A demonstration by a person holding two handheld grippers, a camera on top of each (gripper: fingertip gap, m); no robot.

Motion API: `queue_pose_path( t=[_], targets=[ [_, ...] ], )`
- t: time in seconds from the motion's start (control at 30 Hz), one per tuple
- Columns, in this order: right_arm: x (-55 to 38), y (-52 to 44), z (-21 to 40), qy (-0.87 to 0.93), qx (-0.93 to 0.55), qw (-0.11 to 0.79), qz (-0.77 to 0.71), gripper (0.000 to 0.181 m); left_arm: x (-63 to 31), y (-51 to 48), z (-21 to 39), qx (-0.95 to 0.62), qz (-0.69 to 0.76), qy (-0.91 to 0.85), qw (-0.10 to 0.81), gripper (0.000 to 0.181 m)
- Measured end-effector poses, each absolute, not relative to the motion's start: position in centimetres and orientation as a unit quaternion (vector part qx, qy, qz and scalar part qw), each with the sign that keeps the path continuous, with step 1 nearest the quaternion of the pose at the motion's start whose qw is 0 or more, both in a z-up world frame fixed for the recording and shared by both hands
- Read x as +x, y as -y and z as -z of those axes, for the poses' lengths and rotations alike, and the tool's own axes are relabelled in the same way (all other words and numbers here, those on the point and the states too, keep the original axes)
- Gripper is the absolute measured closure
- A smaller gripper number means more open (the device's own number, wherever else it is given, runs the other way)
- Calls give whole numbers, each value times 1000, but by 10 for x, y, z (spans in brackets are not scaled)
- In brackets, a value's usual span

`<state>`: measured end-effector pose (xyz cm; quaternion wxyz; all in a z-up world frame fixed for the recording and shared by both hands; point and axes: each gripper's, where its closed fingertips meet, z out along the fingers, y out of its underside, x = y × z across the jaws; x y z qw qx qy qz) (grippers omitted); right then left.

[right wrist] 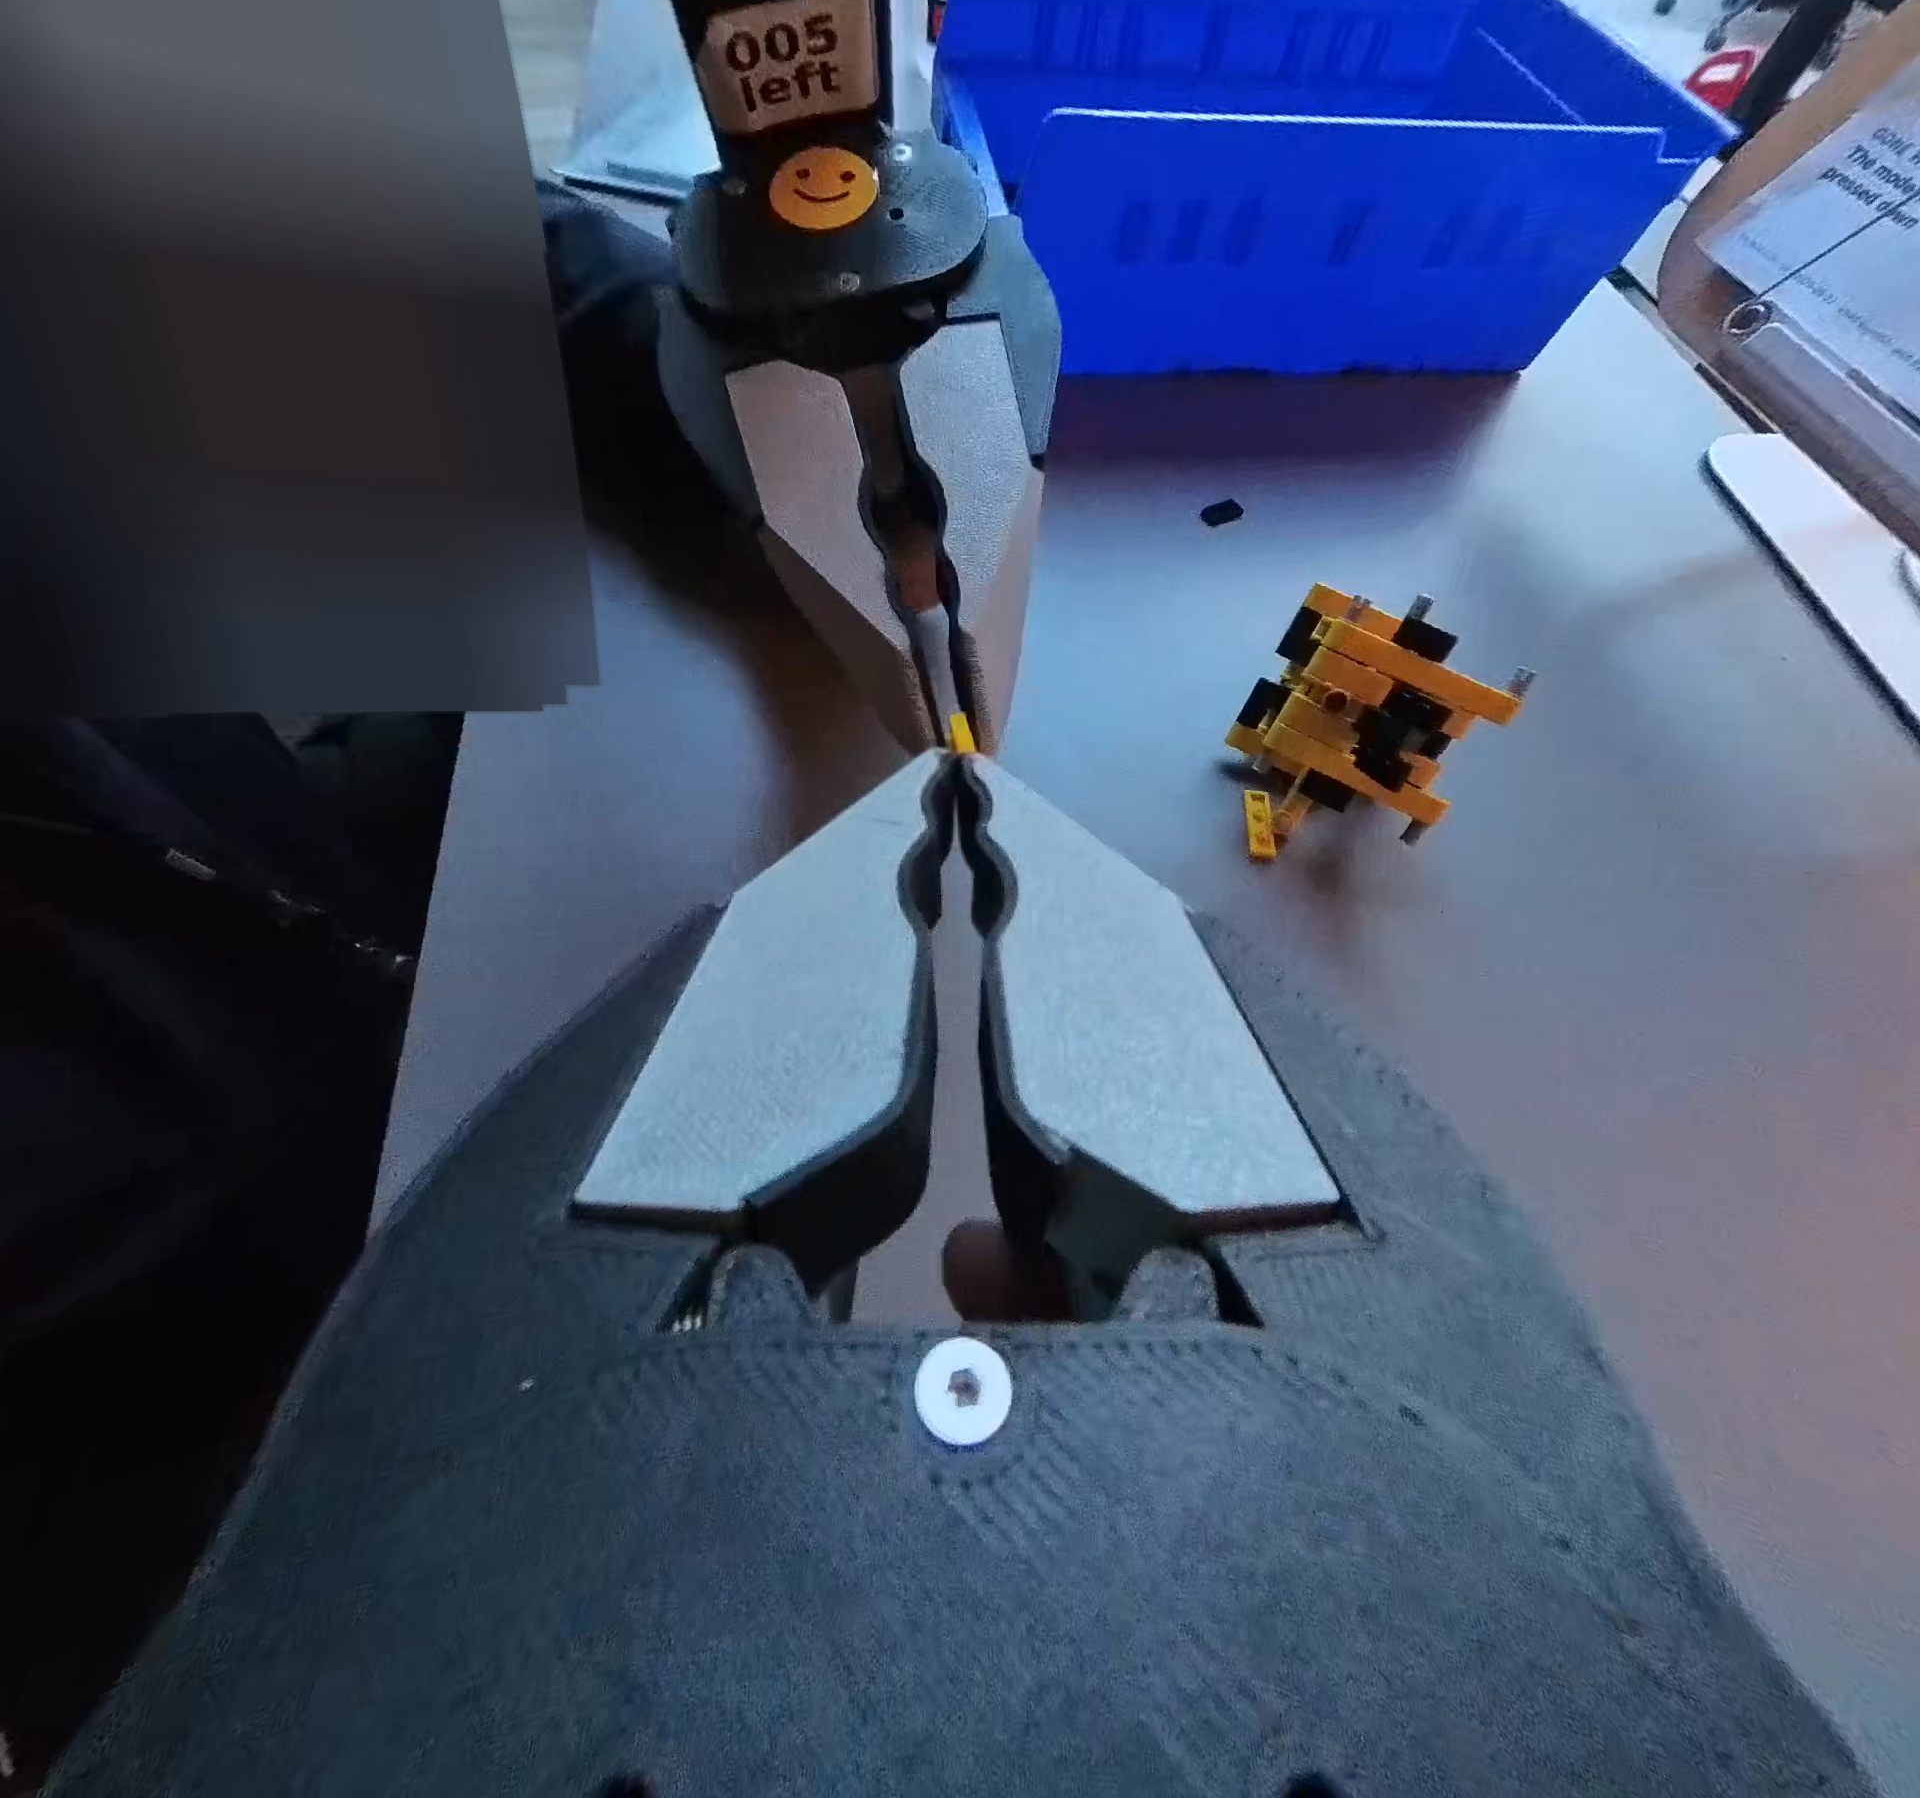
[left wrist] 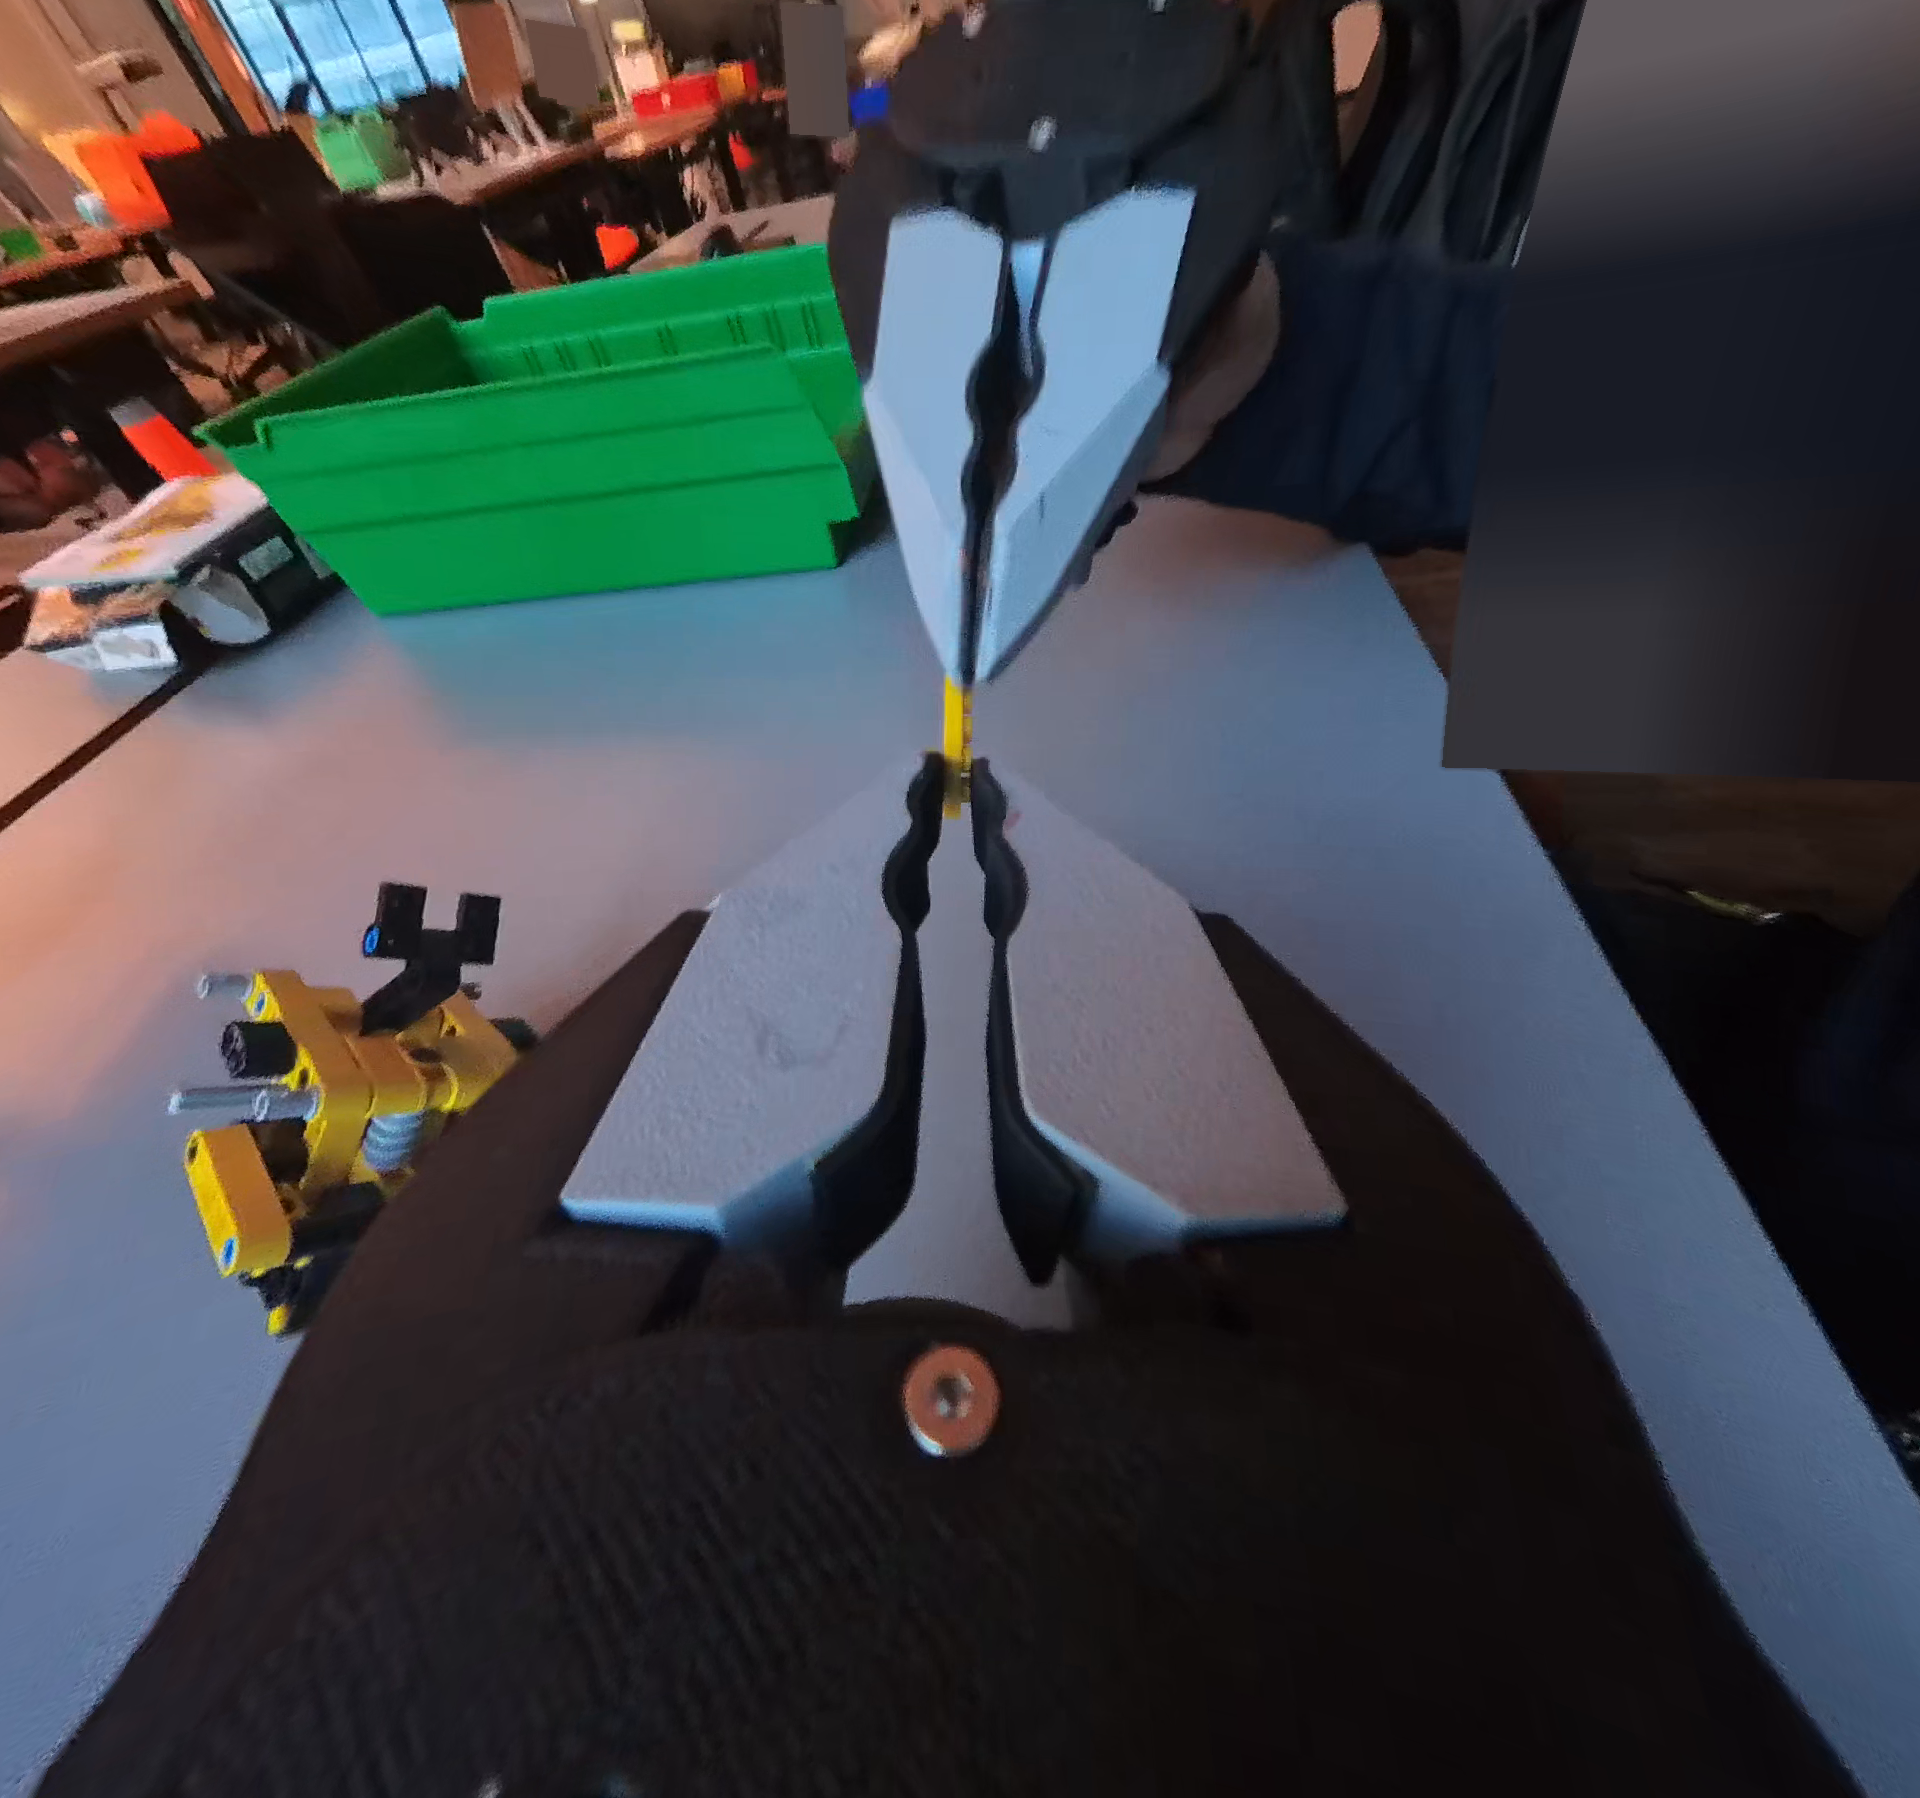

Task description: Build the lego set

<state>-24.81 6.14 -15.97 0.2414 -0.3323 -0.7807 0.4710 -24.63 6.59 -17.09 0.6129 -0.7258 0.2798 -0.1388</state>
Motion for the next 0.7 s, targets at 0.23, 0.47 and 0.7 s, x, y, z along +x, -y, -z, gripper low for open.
queue_pose_path(
  t=[0.23,0.47,0.7],
  targets=[
    [-251,-56,172,799,-327,245,-442,171,-242,-64,173,-722,115,-304,611,180],
    [-249,-64,173,809,-325,266,-413,179,-245,-66,174,-729,105,-295,609,180],
    [-249,-241,114,652,-527,499,-221,180,-346,-83,198,-825,-84,-149,539,170]
  ],
)
